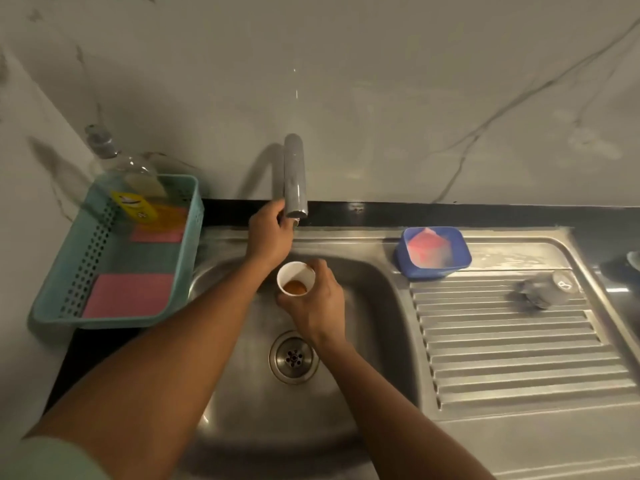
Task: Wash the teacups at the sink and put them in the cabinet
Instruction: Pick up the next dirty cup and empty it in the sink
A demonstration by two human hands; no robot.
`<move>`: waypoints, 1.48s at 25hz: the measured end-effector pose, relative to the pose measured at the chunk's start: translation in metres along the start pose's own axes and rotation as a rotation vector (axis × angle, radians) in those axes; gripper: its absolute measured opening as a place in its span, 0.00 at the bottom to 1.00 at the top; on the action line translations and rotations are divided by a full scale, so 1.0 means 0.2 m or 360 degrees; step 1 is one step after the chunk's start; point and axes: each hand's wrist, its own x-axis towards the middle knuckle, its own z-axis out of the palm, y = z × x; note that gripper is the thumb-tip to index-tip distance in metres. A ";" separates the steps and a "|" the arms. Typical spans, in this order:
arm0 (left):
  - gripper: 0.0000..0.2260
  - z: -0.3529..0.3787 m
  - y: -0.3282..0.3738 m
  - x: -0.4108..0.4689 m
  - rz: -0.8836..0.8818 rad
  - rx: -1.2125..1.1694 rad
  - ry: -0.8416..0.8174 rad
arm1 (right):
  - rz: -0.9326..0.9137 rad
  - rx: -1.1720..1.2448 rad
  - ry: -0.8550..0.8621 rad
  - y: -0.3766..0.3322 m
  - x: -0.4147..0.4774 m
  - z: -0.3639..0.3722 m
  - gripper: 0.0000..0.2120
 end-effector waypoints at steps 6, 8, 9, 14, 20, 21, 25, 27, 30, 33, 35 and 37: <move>0.07 0.02 -0.08 0.04 0.0004 -0.0225 0.0139 | 0.0076 0.0047 0.0030 0.01 0.05 0.10 0.30; 0.07 0.02 -0.12 0.05 0.0032 -0.0325 0.0123 | 0.0074 0.0030 0.0027 0.01 0.05 0.12 0.30; 0.07 0.03 -0.13 0.05 0.0042 -0.0388 0.0123 | 0.0071 0.0026 0.0029 0.01 0.05 0.13 0.30; 0.09 0.04 -0.18 0.07 0.0099 -0.0478 0.0143 | 0.0066 0.0038 0.0006 0.02 0.07 0.15 0.29; 0.09 0.04 -0.17 0.06 0.0110 -0.0428 0.0169 | 0.0024 0.0007 -0.0008 0.04 0.07 0.15 0.29; 0.09 0.04 -0.16 0.06 0.0104 -0.0406 0.0174 | 0.0019 0.0011 -0.0013 0.05 0.07 0.14 0.30; 0.10 0.02 -0.12 0.05 0.0181 -0.0256 0.0149 | -0.0021 -0.0015 -0.0017 0.06 0.08 0.13 0.32; 0.09 0.02 -0.07 0.05 0.0204 -0.0001 0.0061 | -0.0066 0.0004 -0.0033 0.07 0.10 0.13 0.35; 0.08 -0.03 -0.04 0.04 0.0252 0.0149 -0.0012 | -0.0070 0.0052 -0.0041 0.09 0.12 0.12 0.36; 0.08 -0.04 -0.13 0.01 0.0370 0.0133 -0.0123 | -0.0001 -0.0014 -0.0108 0.17 0.09 0.10 0.36; 0.14 -0.02 -0.23 -0.06 0.0270 0.0063 -0.0004 | -0.0049 -0.0090 -0.0198 0.22 0.05 0.11 0.36; 0.15 0.00 -0.31 -0.18 0.0069 -0.0028 0.0088 | -0.0028 -0.0126 -0.0183 0.25 0.01 0.12 0.36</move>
